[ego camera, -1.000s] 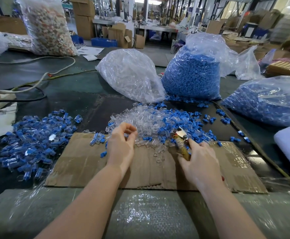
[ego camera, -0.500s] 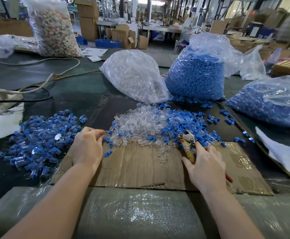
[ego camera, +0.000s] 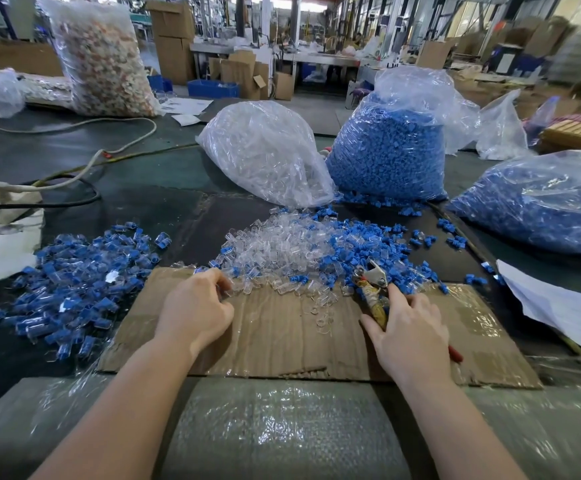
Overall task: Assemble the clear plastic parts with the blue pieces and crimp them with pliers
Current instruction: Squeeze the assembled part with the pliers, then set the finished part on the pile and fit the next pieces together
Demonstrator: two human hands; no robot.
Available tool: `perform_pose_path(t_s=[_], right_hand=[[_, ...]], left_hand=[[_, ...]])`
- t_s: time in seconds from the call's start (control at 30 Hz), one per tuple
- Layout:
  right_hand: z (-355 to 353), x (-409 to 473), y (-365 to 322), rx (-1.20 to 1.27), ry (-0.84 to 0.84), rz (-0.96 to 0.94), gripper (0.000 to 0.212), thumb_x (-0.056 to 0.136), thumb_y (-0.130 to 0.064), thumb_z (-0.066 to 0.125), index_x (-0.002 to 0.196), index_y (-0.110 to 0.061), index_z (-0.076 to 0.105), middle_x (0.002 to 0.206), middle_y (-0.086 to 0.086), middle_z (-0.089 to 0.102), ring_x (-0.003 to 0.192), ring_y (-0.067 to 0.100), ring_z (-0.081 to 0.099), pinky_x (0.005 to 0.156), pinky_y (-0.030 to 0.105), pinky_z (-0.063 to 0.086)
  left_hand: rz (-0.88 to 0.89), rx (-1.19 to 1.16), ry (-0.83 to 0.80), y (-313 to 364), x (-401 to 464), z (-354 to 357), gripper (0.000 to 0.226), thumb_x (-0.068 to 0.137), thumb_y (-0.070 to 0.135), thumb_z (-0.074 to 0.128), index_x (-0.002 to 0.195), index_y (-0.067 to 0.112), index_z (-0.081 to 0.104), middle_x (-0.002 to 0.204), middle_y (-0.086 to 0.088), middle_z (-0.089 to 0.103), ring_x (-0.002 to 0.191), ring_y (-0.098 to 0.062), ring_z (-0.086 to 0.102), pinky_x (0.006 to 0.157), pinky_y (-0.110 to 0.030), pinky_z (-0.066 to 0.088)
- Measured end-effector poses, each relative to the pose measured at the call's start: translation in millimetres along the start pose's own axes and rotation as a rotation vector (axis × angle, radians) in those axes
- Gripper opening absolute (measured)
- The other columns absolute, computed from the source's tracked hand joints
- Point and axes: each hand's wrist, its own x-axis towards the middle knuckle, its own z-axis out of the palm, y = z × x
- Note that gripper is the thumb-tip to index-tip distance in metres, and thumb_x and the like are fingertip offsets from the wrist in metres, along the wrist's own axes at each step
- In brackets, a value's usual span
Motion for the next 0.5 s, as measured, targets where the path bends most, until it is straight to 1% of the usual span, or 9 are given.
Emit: perform_pose_path(t_s=[0.1, 0.17, 0.23, 0.27, 0.33, 0.4, 0.5], right_hand=[[-2, -3, -4, -0.069, 0.002, 0.011, 0.066, 0.09, -0.057, 0.044, 0.144, -0.024, 0.027, 0.137, 0.008, 0.039, 0.127, 0.025, 0.036, 0.104, 0.041, 0.031], [-4, -5, -11, -0.044, 0.105, -0.037, 0.061, 0.089, -0.05, 0.051, 0.141, -0.023, 0.036, 0.136, 0.007, 0.043, 0.127, 0.026, 0.036, 0.106, 0.044, 0.028], [-4, -6, -21, 0.13, 0.221, -0.191, 0.047, 0.087, -0.032, 0.063, 0.131, -0.016, 0.053, 0.123, 0.007, 0.054, 0.115, 0.026, 0.047, 0.1, 0.042, 0.036], [-3, -6, -26, 0.224, 0.241, -0.282, 0.041, 0.085, -0.024, 0.066, 0.124, -0.013, 0.059, 0.115, 0.007, 0.058, 0.107, 0.026, 0.052, 0.096, 0.04, 0.04], [-1, -7, -38, 0.362, 0.199, -0.422, 0.032, 0.084, -0.019, 0.067, 0.115, -0.012, 0.065, 0.104, 0.006, 0.061, 0.097, 0.025, 0.055, 0.088, 0.036, 0.044], [1, -9, -46, 0.429, 0.149, -0.493, 0.027, 0.086, -0.02, 0.065, 0.111, -0.013, 0.066, 0.099, 0.005, 0.06, 0.092, 0.023, 0.056, 0.083, 0.031, 0.042], [4, -6, -47, 0.485, 0.152, -0.485, 0.021, 0.084, -0.013, 0.066, 0.105, -0.013, 0.069, 0.094, 0.005, 0.061, 0.084, 0.022, 0.058, 0.075, 0.029, 0.043]], left_hand=[[0.003, -0.1, -0.019, 8, 4, -1, 0.025, 0.076, 0.002, 0.059, 0.09, 0.023, 0.057, 0.071, 0.01, 0.058, 0.065, -0.008, 0.052, 0.054, -0.018, 0.035], [-0.007, -0.283, -0.031, 21, 3, 2, 0.024, 0.076, 0.003, 0.065, 0.091, 0.021, 0.059, 0.07, 0.01, 0.061, 0.063, -0.008, 0.055, 0.059, -0.019, 0.041], [-0.019, -0.485, -0.095, 38, 0, 9, 0.025, 0.076, 0.001, 0.069, 0.09, 0.019, 0.059, 0.071, 0.006, 0.062, 0.063, -0.009, 0.056, 0.066, -0.023, 0.045], [-0.029, -0.577, -0.13, 47, -3, 13, 0.025, 0.077, 0.0, 0.069, 0.09, 0.018, 0.059, 0.071, 0.003, 0.062, 0.064, -0.01, 0.057, 0.067, -0.024, 0.047], [-0.069, -0.733, -0.179, 62, -7, 23, 0.023, 0.078, -0.002, 0.069, 0.089, 0.016, 0.059, 0.072, -0.001, 0.062, 0.065, -0.013, 0.058, 0.066, -0.028, 0.049], [-0.123, -0.839, -0.213, 73, -10, 33, 0.023, 0.079, -0.005, 0.065, 0.085, 0.017, 0.06, 0.074, -0.005, 0.065, 0.065, -0.016, 0.06, 0.065, -0.032, 0.05], [-0.198, -0.973, -0.268, 79, -11, 41, 0.021, 0.082, -0.007, 0.06, 0.084, 0.013, 0.062, 0.077, -0.01, 0.069, 0.066, -0.019, 0.064, 0.063, -0.032, 0.052]])
